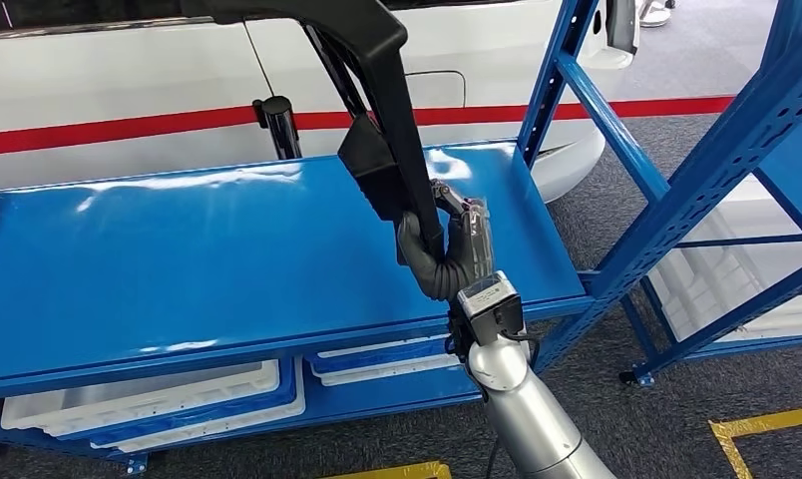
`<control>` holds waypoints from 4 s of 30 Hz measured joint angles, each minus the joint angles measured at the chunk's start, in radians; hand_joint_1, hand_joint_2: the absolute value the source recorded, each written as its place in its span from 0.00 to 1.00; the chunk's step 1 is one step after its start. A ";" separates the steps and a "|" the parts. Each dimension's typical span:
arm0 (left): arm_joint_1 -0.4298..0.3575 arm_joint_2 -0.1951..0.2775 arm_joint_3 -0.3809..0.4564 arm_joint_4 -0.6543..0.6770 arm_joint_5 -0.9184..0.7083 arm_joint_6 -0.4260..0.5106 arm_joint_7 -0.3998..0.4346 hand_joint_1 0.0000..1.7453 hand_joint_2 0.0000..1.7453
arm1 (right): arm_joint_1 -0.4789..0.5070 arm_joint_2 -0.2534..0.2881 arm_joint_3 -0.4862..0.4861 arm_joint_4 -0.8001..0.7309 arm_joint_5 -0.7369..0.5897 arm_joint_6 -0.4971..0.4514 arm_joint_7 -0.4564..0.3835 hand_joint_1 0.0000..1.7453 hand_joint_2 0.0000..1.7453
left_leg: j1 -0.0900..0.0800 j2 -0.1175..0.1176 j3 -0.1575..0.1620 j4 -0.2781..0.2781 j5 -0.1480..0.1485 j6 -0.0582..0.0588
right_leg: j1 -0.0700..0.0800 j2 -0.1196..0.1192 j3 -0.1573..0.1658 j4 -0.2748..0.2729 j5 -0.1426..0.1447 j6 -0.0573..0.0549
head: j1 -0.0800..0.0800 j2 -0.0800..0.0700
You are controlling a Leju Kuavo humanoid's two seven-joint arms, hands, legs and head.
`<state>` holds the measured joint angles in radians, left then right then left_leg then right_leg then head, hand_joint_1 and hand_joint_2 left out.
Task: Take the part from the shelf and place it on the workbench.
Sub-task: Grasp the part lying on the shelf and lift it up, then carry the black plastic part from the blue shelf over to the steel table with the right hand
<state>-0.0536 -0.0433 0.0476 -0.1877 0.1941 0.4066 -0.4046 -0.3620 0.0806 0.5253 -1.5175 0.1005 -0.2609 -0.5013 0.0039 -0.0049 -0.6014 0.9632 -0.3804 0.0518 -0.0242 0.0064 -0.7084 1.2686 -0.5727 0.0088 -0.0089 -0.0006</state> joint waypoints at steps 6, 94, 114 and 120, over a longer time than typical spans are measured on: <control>0.001 0.007 0.006 0.000 0.017 -0.009 -0.010 0.00 1.00 | 0.002 -0.008 -0.001 0.002 -0.005 0.002 -0.001 0.98 1.00 | 0.001 -0.004 -0.030 0.036 0.002 -0.036 | -0.012 -0.005 0.153 -0.273 0.095 0.027 | 0.001 0.000; 0.005 0.000 0.021 0.003 -0.022 0.004 0.039 0.00 1.00 | 0.182 -0.068 -0.061 -0.051 0.057 -0.052 -0.102 0.98 1.00 | 0.006 0.008 -0.007 0.007 -0.004 -0.011 | 0.004 -0.008 0.085 -0.090 0.008 0.020 | 0.003 0.000; 0.010 -0.012 0.021 0.005 -0.022 0.087 0.035 0.00 1.00 | 0.168 -0.050 -0.061 -0.024 0.087 -0.029 -0.119 0.98 1.00 | 0.002 0.011 0.067 0.036 -0.097 -0.034 | 0.014 -0.014 0.137 -0.296 0.143 -0.006 | -0.001 0.000; 0.009 -0.020 0.021 0.005 -0.029 0.094 0.031 0.00 1.00 | 0.167 -0.051 -0.061 -0.021 0.103 -0.034 -0.124 0.98 1.00 | 0.005 -0.002 0.058 0.006 -0.053 -0.001 | 0.015 -0.017 0.092 -0.224 0.101 0.004 | 0.003 0.000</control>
<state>-0.0447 -0.0632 0.0687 -0.1827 0.1653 0.5001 -0.3732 -0.1955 0.0299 0.4645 -1.5384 0.2037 -0.2950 -0.6255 0.0094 -0.0070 -0.5431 0.9689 -0.4337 0.0509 -0.0094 -0.0103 -0.6161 1.0448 -0.4716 0.0130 -0.0063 -0.0008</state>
